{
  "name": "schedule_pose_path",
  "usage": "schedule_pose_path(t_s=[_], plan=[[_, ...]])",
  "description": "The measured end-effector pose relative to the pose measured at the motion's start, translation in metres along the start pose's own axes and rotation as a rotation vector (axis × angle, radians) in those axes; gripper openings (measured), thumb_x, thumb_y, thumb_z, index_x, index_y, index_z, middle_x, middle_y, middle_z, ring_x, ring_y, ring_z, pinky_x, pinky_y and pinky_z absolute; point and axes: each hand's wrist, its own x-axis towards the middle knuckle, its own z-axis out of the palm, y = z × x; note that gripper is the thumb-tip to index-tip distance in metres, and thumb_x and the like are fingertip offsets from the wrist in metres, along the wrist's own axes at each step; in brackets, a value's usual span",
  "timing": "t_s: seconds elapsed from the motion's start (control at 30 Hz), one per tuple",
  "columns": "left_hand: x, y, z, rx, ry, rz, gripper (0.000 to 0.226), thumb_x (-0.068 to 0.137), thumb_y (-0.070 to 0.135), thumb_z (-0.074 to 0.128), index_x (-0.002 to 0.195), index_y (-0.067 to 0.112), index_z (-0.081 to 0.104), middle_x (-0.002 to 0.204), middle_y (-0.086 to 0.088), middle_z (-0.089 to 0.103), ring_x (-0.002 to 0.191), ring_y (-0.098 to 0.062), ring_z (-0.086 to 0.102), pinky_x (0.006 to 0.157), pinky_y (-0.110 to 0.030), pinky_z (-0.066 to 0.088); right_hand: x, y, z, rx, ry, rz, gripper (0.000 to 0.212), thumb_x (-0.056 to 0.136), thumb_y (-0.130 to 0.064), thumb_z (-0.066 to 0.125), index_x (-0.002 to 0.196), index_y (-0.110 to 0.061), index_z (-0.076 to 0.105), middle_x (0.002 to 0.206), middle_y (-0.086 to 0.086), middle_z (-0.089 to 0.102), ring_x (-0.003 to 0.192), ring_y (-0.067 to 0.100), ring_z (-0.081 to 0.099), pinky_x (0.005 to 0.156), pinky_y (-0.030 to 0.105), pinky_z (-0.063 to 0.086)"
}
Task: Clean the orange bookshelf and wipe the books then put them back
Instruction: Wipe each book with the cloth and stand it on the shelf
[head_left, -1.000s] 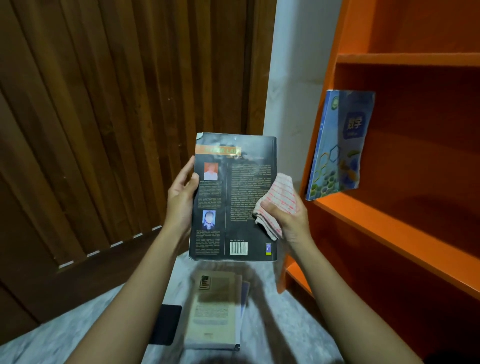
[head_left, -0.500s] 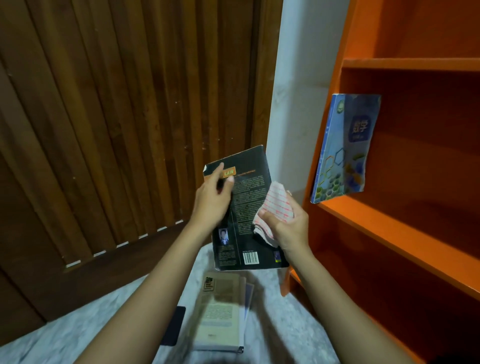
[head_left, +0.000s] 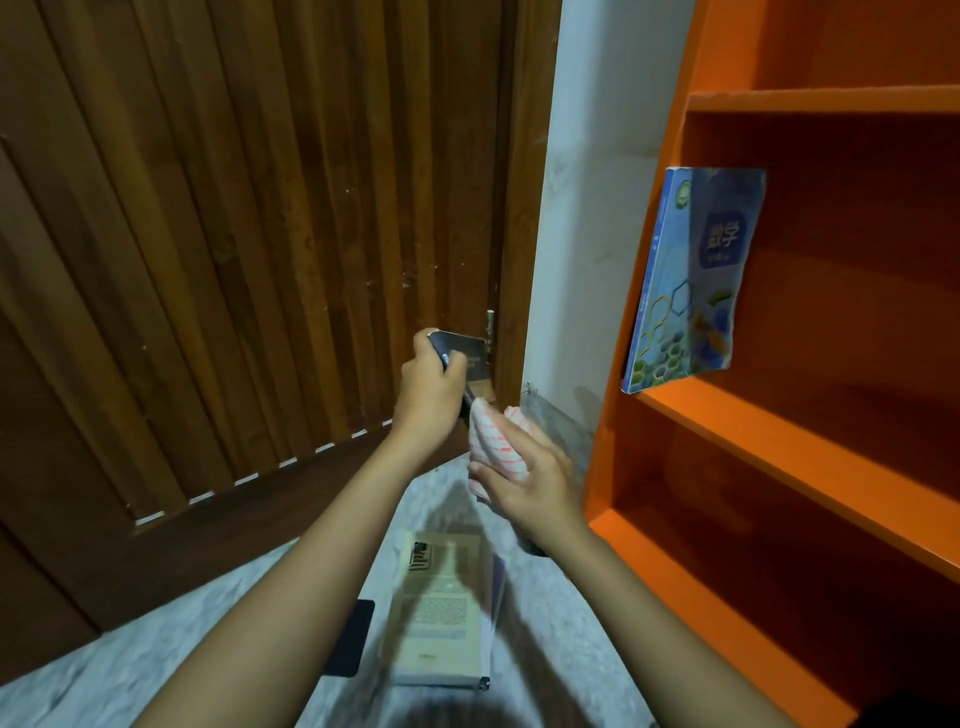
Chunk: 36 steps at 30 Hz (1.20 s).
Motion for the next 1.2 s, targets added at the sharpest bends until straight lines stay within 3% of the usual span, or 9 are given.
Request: schedule_pose_path(t_s=[0.1, 0.2, 0.4, 0.57, 0.7, 0.93, 1.03, 1.13, 1.2], plan=[[-0.001, -0.006, -0.002, -0.201, 0.074, -0.021, 0.027, 0.1, 0.017, 0.039, 0.126, 0.011, 0.039, 0.109, -0.008, 0.056, 0.103, -0.023, 0.06, 0.085, -0.038, 0.054, 0.006, -0.001, -0.004, -0.063, -0.093, -0.017, 0.061, 0.079, -0.041, 0.066, 0.133, -0.05, 0.041, 0.126, -0.009, 0.049, 0.118, 0.006, 0.047, 0.094, 0.018, 0.041], [-0.001, -0.007, -0.006, -0.358, 0.111, -0.006, 0.03, 0.1, 0.02, 0.039, 0.13, 0.016, 0.038, 0.107, -0.003, 0.06, 0.1, -0.018, 0.063, 0.083, -0.039, 0.056, 0.013, 0.002, -0.008, 0.012, -0.014, 0.064, 0.049, 0.086, -0.032, 0.065, 0.133, -0.029, 0.051, 0.13, -0.008, 0.047, 0.121, 0.001, 0.038, 0.088, -0.004, 0.027], [-0.011, -0.002, -0.008, -0.515, 0.151, 0.054, 0.03, 0.1, 0.019, 0.038, 0.13, 0.021, 0.038, 0.101, 0.007, 0.061, 0.084, -0.001, 0.066, 0.066, -0.016, 0.055, 0.03, -0.009, -0.029, 0.081, 0.271, 0.168, 0.038, 0.093, -0.024, 0.054, 0.129, -0.011, 0.054, 0.132, 0.012, 0.049, 0.104, -0.001, 0.043, 0.071, -0.009, 0.028], [-0.021, 0.01, 0.002, -0.52, 0.094, 0.128, 0.034, 0.1, 0.015, 0.037, 0.134, 0.02, 0.04, 0.115, 0.005, 0.057, 0.096, -0.003, 0.063, 0.074, -0.018, 0.054, 0.055, -0.048, -0.019, -0.192, 0.216, -0.151, 0.061, 0.089, -0.064, 0.027, 0.136, -0.03, 0.046, 0.108, 0.007, 0.049, 0.093, 0.015, 0.051, 0.065, 0.021, 0.046], [-0.021, 0.021, -0.007, -0.613, 0.07, 0.176, 0.034, 0.1, 0.012, 0.037, 0.133, 0.016, 0.041, 0.117, 0.002, 0.056, 0.094, -0.003, 0.064, 0.073, -0.018, 0.054, 0.075, -0.055, -0.026, -0.436, 0.29, -0.356, 0.05, 0.094, -0.049, 0.034, 0.134, -0.024, 0.05, 0.11, 0.014, 0.05, 0.094, 0.022, 0.051, 0.058, 0.027, 0.042], [-0.019, 0.032, -0.019, -0.667, 0.053, 0.231, 0.028, 0.1, 0.01, 0.035, 0.127, 0.014, 0.041, 0.1, 0.001, 0.06, 0.081, -0.002, 0.066, 0.063, -0.016, 0.054, 0.09, -0.012, -0.055, -0.059, 0.546, 0.231, 0.036, 0.095, -0.036, 0.049, 0.128, -0.024, 0.058, 0.124, 0.007, 0.048, 0.109, 0.017, 0.051, 0.076, 0.016, 0.033], [-0.015, 0.036, -0.012, -0.671, 0.091, 0.244, 0.026, 0.1, 0.007, 0.034, 0.125, 0.008, 0.041, 0.094, 0.005, 0.061, 0.076, -0.001, 0.065, 0.062, -0.016, 0.053, 0.062, -0.042, -0.031, 0.003, 0.46, -0.051, 0.036, 0.094, -0.033, 0.053, 0.128, -0.023, 0.056, 0.11, 0.0, 0.046, 0.092, 0.001, 0.048, 0.073, 0.007, 0.039], [-0.012, 0.036, -0.011, -0.683, 0.126, 0.244, 0.023, 0.1, 0.006, 0.035, 0.121, 0.006, 0.042, 0.09, 0.009, 0.063, 0.075, 0.0, 0.064, 0.063, -0.016, 0.052, 0.042, -0.04, -0.013, -0.255, 0.271, -0.4, 0.038, 0.091, -0.034, 0.054, 0.127, -0.024, 0.057, 0.104, 0.009, 0.051, 0.091, 0.019, 0.054, 0.067, 0.027, 0.047], [-0.012, 0.035, -0.014, -0.701, 0.114, 0.239, 0.021, 0.1, 0.008, 0.036, 0.12, 0.009, 0.042, 0.095, 0.002, 0.06, 0.076, -0.003, 0.065, 0.064, -0.017, 0.053, 0.045, -0.024, -0.02, -0.26, 0.293, -0.344, 0.039, 0.091, -0.038, 0.051, 0.129, -0.028, 0.054, 0.111, 0.014, 0.051, 0.091, 0.028, 0.057, 0.066, 0.036, 0.051]])
